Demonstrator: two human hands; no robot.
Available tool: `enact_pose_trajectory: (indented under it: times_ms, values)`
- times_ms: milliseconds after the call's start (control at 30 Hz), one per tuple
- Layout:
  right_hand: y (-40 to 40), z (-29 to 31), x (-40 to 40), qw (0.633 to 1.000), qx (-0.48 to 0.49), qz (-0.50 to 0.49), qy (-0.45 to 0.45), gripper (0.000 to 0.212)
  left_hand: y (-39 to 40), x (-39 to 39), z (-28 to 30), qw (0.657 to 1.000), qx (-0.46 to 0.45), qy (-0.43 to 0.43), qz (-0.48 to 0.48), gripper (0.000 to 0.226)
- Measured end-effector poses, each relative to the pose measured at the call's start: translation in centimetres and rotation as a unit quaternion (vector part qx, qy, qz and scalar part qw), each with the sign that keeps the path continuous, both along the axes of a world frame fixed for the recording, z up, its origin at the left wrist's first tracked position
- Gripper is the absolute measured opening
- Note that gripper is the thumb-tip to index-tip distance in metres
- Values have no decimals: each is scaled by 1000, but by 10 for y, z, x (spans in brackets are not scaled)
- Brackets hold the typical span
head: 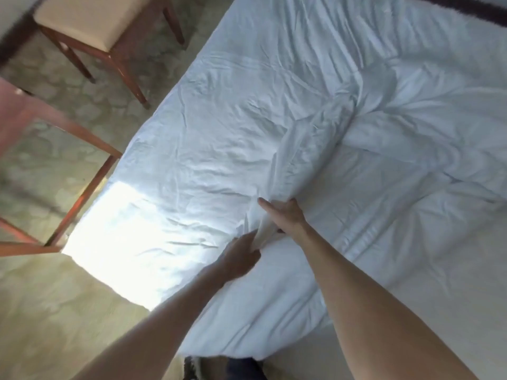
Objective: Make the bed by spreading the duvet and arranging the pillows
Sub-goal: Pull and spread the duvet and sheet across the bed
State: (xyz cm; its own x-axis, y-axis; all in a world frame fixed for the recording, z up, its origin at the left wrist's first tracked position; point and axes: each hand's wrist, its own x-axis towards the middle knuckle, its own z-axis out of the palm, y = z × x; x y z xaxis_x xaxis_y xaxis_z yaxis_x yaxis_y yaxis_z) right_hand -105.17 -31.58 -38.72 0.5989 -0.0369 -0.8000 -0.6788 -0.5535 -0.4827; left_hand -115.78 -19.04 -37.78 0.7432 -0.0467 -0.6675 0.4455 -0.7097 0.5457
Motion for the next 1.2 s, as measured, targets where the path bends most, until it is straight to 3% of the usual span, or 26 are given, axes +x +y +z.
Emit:
enact_pose_trajectory:
  times_ms: [167, 267, 400, 533, 833, 900, 1033, 1200]
  values:
    - [-18, 27, -9, 978, -97, -173, -73, 56, -6, -48, 53, 993, 35, -40, -101, 31]
    - [-25, 55, -32, 952, -69, -284, -92, 53, 3, -66, 73, 990, 36, -75, -114, 25]
    - [-41, 95, -77, 911, -35, -378, -158, 44, 5, -98, 97, 988, 34, -113, -100, 50]
    - [-73, 136, -152, 861, -30, -451, -235, 40, -12, -144, 113, 988, 10, -128, -83, 41]
    - [-139, 200, -358, 774, -8, -560, -295, 42, -70, -294, 161, 963, -92, -75, -242, 27]
    - [-158, 206, -400, 769, -5, -561, -307, 43, -86, -320, 165, 950, -136, -37, -278, 21]
    - [-189, 225, -475, 772, -15, -547, -324, 45, -134, -350, 184, 935, -245, 10, -256, 37]
    - [-235, 222, -547, 831, 71, -479, -273, 36, -215, -356, 205, 929, -351, 9, -118, 38]
